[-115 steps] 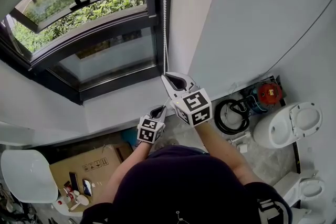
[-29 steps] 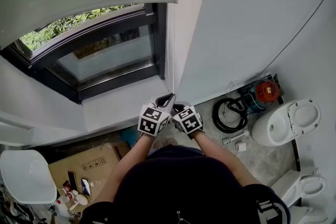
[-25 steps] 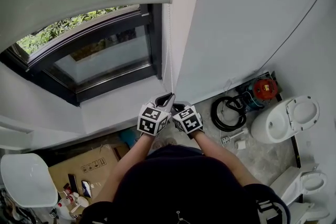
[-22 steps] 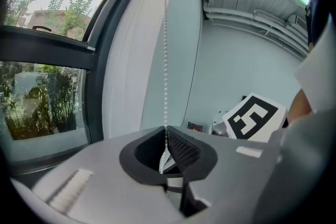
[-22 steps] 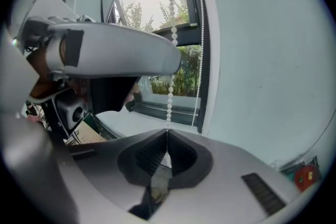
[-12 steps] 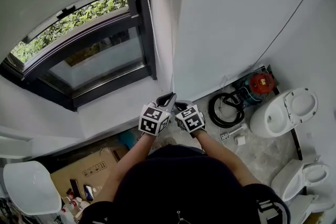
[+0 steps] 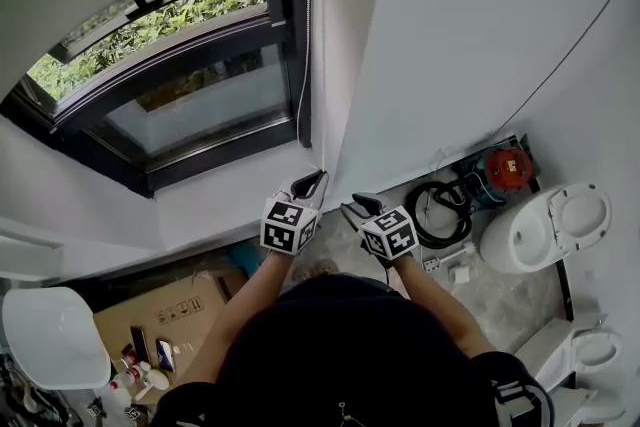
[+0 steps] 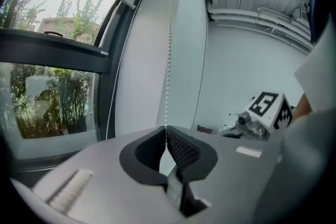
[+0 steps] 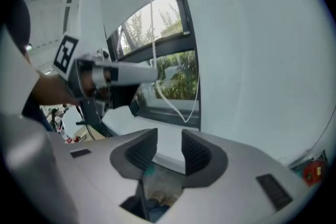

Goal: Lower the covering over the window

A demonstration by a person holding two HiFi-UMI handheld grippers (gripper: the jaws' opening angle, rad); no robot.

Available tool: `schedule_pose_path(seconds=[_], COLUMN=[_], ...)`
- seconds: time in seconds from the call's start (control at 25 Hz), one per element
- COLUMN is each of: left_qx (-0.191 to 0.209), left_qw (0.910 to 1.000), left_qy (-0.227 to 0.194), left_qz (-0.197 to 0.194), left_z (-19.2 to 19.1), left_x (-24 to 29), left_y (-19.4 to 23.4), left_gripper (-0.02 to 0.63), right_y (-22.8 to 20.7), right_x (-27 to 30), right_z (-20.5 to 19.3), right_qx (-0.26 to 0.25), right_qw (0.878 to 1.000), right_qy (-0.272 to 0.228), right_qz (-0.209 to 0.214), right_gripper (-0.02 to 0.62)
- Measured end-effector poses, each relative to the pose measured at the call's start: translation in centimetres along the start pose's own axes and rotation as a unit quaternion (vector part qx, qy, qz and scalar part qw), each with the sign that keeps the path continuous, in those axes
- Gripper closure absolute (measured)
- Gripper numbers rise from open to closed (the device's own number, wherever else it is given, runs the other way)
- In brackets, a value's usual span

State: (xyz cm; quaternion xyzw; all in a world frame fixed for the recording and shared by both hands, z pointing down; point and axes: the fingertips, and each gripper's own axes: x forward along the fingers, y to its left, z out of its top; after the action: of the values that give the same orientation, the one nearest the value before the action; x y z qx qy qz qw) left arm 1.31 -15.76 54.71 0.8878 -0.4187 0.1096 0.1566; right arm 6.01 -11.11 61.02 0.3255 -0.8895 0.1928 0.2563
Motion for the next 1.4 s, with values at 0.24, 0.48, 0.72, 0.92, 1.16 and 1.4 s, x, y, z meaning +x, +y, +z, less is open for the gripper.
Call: schedule_pose_path(seconds=[0.24, 0.48, 0.72, 0.92, 1.16, 1.4], left_qx=[-0.01, -0.01, -0.009, -0.009, -0.018, -0.021], left_qw=[0.9999, 0.9999, 0.9995, 0.9963, 0.9951, 0.9916], left_qy=[0.002, 0.008, 0.025, 0.083, 0.096, 0.125], left_qz=[-0.005, -0.008, -0.015, -0.017, -0.014, -0.022], left_z=[0.0, 0.0, -0.4, -5.6, -6.9, -9.0], left_x=[0.3, 0.4, 0.4, 0.0, 0.0, 0.4], left_y=[0.3, -0.2, -0.5, -0.6, 0.1, -0.2], left_gripper=[0.584, 0.584, 0.584, 0.584, 0.584, 0.584], right_y=[0.0, 2.0, 3.4, 4.0, 4.9, 5.3], right_x=[-5.3, -7.2, -6.5, -6.5, -6.8, -7.5], right_z=[12.2, 18.7, 22.5, 25.1, 25.7, 27.0], right_qx=[-0.008, -0.042, -0.075, -0.101, -0.103, -0.107], right_qw=[0.983, 0.97, 0.964, 0.959, 0.957, 0.951], right_qy=[-0.183, -0.24, -0.254, -0.263, -0.27, -0.287], right_qz=[-0.004, 0.02, 0.033, 0.03, 0.039, 0.04], right_gripper=[0.486, 0.486, 0.486, 0.491, 0.499, 0.552])
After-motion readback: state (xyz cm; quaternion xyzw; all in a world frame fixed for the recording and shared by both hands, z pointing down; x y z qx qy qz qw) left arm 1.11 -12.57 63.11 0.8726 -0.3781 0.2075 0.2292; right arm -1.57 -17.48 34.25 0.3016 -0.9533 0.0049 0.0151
